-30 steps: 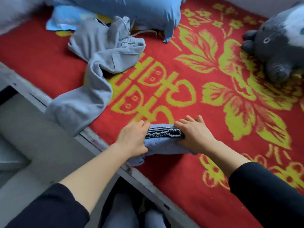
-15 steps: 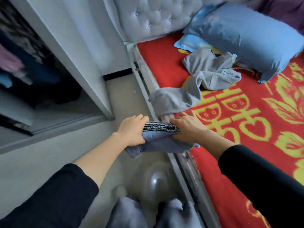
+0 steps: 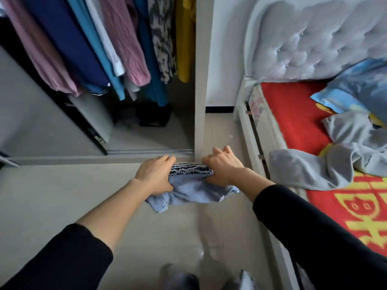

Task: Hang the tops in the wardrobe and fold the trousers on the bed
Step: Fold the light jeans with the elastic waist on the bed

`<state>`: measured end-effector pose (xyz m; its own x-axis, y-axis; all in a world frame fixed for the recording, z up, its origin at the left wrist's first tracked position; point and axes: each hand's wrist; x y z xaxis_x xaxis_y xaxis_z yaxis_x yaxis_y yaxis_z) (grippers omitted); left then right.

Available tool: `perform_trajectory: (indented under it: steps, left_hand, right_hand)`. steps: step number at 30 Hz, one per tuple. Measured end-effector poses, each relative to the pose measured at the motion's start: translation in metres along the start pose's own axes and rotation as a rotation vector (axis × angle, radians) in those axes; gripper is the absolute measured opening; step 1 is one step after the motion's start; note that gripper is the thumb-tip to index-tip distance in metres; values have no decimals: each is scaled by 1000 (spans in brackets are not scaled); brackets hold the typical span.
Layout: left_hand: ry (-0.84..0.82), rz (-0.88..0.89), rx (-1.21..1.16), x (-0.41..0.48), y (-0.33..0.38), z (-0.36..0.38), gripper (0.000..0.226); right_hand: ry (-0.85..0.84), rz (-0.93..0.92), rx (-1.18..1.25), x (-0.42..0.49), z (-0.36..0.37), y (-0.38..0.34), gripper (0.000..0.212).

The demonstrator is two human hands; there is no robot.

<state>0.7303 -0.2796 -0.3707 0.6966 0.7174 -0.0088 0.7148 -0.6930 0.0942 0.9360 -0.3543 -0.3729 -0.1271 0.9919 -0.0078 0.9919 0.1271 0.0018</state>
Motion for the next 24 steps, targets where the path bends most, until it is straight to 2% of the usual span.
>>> perform_trajectory:
  steps: [7,12,19,24]
  left_hand:
    - [17,-88,-2,22,-123,-3,55]
    - [36,-122,-28,58,-199,16,55]
    - [-2,-173,-41,125,-312,83,51]
    - [15,-204,-14,169,-402,155,45]
  right_hand:
    - [-8,-87,-42,124,4,-54,23]
    - [-29,-118,-78,212,26,-70,33]
    - [-71,-150,-72,347,97,-85,36]
    - [-85,-142,-39,444,175,-102,31]
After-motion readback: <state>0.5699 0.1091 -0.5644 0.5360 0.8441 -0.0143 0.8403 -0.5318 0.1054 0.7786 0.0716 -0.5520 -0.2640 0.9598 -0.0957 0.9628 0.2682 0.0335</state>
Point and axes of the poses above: each hand's wrist, its own x-axis towards the middle knuckle, its own z-axis out of the palm, y = z × x, and after that the axes turned 13 degrees about y, right-handed
